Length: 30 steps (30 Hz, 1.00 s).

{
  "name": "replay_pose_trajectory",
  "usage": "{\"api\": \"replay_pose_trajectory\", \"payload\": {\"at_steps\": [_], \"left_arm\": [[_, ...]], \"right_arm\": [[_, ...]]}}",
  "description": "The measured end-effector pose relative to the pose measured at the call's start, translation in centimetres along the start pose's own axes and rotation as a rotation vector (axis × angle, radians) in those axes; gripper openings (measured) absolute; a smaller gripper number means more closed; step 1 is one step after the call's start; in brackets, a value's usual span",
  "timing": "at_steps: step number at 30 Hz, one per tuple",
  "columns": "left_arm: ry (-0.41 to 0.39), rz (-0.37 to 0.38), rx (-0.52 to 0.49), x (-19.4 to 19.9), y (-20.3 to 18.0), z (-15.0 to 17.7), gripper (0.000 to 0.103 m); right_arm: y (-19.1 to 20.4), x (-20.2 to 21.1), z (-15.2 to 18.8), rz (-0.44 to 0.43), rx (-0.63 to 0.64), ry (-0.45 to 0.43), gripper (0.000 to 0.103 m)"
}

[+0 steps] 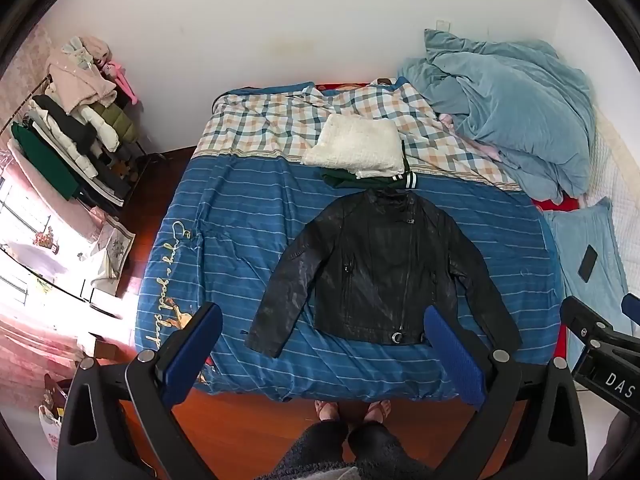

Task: Fold large clothes

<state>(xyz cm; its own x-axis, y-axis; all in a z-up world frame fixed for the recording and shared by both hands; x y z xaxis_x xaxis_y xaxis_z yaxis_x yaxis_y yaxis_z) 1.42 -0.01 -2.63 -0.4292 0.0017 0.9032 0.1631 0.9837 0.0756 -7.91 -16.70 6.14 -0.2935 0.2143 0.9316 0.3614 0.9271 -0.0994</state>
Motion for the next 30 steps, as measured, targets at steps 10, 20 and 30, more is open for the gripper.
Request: {"api": "replay_pose_trajectory", "payload": {"at_steps": [10,20,30], "left_arm": [[0.000,-0.004,-0.001,0.0,0.0,0.0,0.103],[-0.002,-0.001,-0.004,0.9,-0.4,-0.3,0.103],[-0.001,0.003,-0.002,1.2,-1.2,0.2,0.103]], "right_arm": [[-0.2,0.3,0.2,0.013,0.003,-0.002,0.103],[-0.5,0.9,0.5,0.018,0.006,-0.003,0.103],[-1.0,1.1,0.6,0.021,0.017,-0.005,0.103]]}}
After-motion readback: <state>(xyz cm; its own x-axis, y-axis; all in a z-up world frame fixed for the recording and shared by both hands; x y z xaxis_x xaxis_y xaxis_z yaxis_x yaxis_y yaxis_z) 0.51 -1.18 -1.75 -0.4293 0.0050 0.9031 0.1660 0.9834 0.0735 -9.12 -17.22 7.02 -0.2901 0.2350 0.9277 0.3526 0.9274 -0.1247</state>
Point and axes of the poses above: each gripper's, at about its wrist camera, not at the fingertips, and x roughly against the way its jaws point, y to its left, z to its underside, the point moved 3 cm from there along -x, roughly the way its jaws point, and after that the axes turned 3 degrees about y, right-handed, at the moved point
